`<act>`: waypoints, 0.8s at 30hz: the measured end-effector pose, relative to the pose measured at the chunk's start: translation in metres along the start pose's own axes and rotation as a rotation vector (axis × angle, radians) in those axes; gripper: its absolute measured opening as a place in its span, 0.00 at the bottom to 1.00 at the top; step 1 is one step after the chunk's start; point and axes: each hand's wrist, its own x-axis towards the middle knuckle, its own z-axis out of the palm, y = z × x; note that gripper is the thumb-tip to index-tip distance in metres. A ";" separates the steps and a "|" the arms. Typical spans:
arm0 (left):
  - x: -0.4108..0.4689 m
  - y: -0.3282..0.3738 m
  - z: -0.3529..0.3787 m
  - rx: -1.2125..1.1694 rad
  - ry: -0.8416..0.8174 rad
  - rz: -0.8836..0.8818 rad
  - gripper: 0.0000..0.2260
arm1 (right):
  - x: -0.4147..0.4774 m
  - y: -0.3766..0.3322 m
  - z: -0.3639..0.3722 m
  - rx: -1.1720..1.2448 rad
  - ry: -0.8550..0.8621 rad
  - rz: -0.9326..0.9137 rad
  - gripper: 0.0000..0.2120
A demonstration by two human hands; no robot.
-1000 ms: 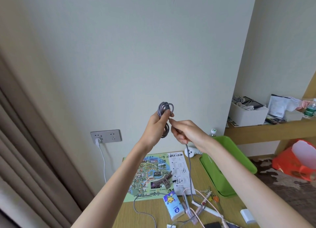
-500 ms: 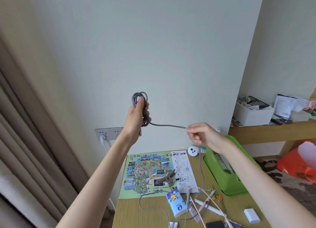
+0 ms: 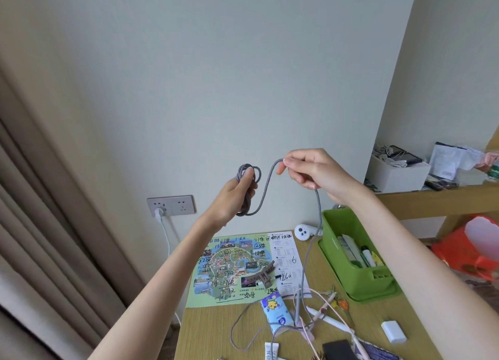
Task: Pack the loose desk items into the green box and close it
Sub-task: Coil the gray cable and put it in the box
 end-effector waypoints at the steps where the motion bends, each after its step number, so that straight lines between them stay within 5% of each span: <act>1: -0.003 0.002 0.002 0.002 -0.036 0.001 0.21 | 0.001 -0.001 0.002 -0.042 0.017 -0.018 0.13; 6: -0.013 0.013 0.011 0.113 -0.194 0.064 0.24 | 0.008 -0.003 0.014 -0.100 0.016 -0.055 0.13; 12: -0.020 0.014 0.022 0.048 -0.408 0.055 0.16 | 0.015 0.006 0.023 -0.111 0.071 -0.096 0.11; 18: -0.013 0.019 0.016 -0.075 -0.299 0.079 0.17 | 0.009 0.032 0.020 0.012 0.162 0.017 0.16; 24: -0.001 0.016 0.017 -0.117 -0.001 0.074 0.18 | -0.001 0.042 0.028 0.119 0.033 0.072 0.19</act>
